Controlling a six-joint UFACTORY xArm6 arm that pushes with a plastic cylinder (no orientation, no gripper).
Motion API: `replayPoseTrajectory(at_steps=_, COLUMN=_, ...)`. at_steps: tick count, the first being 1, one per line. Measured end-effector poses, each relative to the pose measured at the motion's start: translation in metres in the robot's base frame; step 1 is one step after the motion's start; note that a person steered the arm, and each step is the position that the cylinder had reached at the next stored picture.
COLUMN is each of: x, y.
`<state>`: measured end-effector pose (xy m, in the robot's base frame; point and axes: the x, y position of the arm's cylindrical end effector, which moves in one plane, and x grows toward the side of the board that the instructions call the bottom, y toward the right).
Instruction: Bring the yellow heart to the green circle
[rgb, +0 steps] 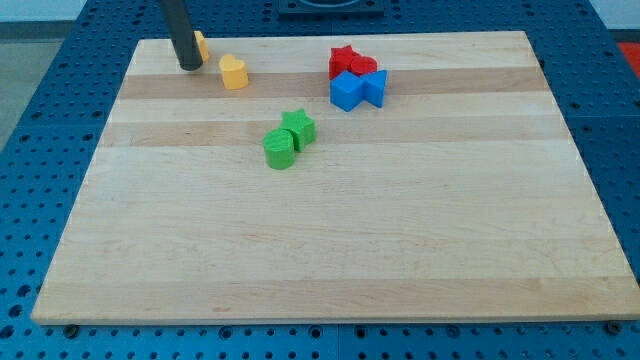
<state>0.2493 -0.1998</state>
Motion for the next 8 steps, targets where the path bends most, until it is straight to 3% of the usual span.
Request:
replayPoseTrajectory(at_steps=5, x=-0.001, y=0.075)
replayPoseTrajectory(at_steps=8, x=0.047, y=0.076)
